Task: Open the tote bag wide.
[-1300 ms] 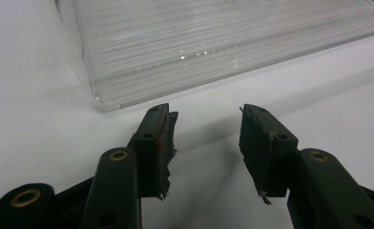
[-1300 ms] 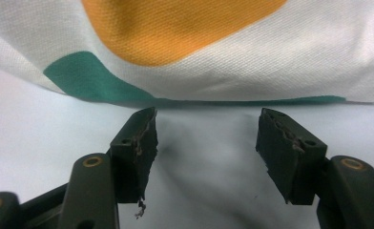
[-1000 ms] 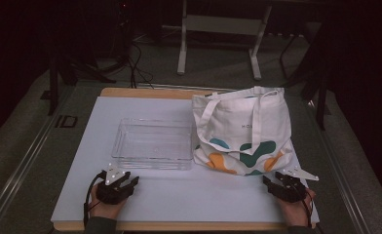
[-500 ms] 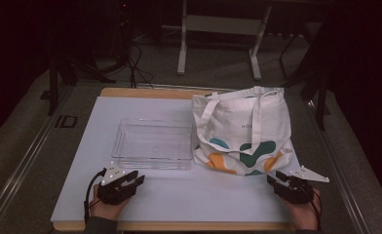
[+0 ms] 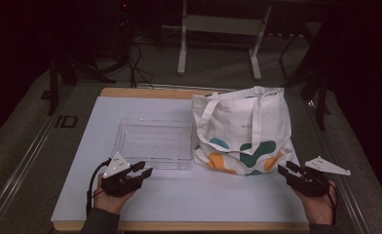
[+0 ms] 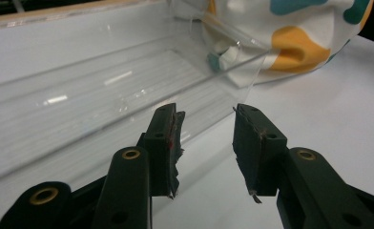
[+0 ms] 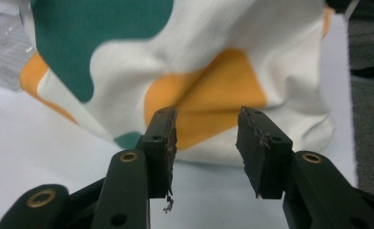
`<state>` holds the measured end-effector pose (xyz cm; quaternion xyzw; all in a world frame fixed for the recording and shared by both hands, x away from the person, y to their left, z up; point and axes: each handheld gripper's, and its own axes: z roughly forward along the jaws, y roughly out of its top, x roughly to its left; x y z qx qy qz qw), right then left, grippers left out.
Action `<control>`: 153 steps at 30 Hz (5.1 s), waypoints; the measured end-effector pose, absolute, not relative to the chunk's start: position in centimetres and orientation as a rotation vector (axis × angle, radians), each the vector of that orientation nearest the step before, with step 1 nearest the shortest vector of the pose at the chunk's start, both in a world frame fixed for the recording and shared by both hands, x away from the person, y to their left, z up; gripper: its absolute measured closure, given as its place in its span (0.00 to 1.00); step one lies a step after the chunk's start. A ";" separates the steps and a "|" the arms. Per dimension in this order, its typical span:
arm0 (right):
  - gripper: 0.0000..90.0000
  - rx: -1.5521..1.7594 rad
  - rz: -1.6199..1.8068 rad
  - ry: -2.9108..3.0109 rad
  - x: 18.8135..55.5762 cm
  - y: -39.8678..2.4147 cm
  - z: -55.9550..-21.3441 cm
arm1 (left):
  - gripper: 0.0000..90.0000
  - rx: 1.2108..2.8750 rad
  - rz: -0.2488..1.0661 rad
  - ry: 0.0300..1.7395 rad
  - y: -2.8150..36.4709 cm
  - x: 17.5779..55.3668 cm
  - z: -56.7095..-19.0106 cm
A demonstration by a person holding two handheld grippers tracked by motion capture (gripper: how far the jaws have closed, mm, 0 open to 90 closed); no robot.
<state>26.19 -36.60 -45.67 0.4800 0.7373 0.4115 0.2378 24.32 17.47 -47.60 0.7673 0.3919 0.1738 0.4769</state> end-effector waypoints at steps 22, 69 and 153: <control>0.45 1.254 1.191 1.957 29.4 -38.1 -40.1 | 0.67 1.858 0.475 0.822 14.1 30.3 -41.4; 0.72 1.262 1.314 2.106 35.8 -37.9 -40.5 | 0.65 1.925 0.467 0.838 8.0 39.0 -41.8; 0.99 1.090 1.300 2.051 30.6 -39.5 -39.3 | 0.97 1.861 0.333 0.770 6.8 38.3 -39.6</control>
